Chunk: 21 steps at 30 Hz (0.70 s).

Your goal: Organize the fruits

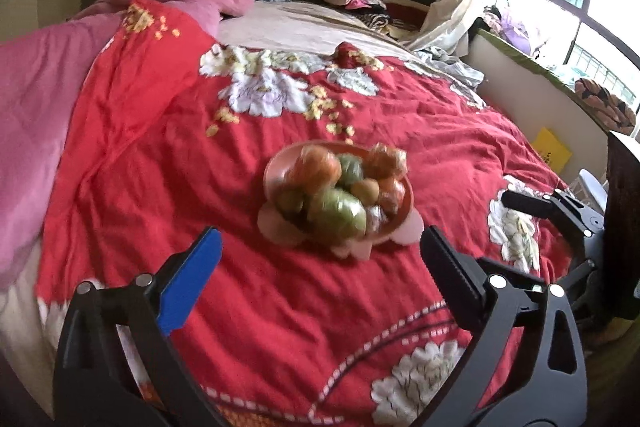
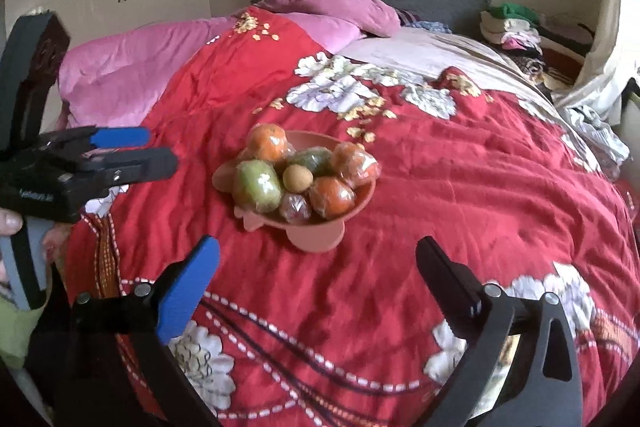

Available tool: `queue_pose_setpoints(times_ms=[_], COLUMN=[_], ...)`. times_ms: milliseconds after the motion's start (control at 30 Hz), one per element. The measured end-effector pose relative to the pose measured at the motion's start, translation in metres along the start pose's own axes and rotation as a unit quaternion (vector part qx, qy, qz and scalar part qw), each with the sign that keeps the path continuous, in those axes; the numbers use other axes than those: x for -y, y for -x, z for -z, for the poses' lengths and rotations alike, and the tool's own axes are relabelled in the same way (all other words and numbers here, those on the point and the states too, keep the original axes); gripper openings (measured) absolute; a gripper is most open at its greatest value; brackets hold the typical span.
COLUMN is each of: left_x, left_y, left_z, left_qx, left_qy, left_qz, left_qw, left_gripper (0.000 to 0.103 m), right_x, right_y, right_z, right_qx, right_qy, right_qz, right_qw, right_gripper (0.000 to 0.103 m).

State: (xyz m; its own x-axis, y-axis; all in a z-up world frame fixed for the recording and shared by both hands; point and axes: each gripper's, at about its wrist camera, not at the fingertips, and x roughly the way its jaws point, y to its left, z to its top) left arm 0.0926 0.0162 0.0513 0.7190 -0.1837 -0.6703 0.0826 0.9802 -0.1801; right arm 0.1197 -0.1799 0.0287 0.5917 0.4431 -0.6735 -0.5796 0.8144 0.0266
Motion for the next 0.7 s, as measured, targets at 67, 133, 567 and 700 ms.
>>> queue_pose_setpoints(times_ms=[67,133,567,700], left_x=[0.002,0.003,0.012,0.009], left_y=[0.002,0.003,0.005,0.007], left_z=[0.01,0.019,0.062,0.066], left_qx=[-0.003,-0.004,-0.017,-0.018], left_qy=[0.006,0.014,0.031,0.037], left_qz=[-0.009,-0.015,-0.041,-0.049], left_qw=[0.9999,0.9998,0.9985,0.9979], left_gripper=[0.093,0.093,0.093,0.093], right_x=[0.001,0.001,-0.006,-0.003], right_y=[0.002,0.003,0.005,0.005], right_z=[0.005,0.011,0.034,0.041], right_qx=[-0.001,-0.008,-0.009,-0.011], right_qy=[-0.006,-0.009,-0.008,-0.018], right_qz=[0.003,0.005,0.014,0.012], right_qw=[1.0,1.0,1.0,1.0], right_gripper=[0.098,0.098,0.098,0.098])
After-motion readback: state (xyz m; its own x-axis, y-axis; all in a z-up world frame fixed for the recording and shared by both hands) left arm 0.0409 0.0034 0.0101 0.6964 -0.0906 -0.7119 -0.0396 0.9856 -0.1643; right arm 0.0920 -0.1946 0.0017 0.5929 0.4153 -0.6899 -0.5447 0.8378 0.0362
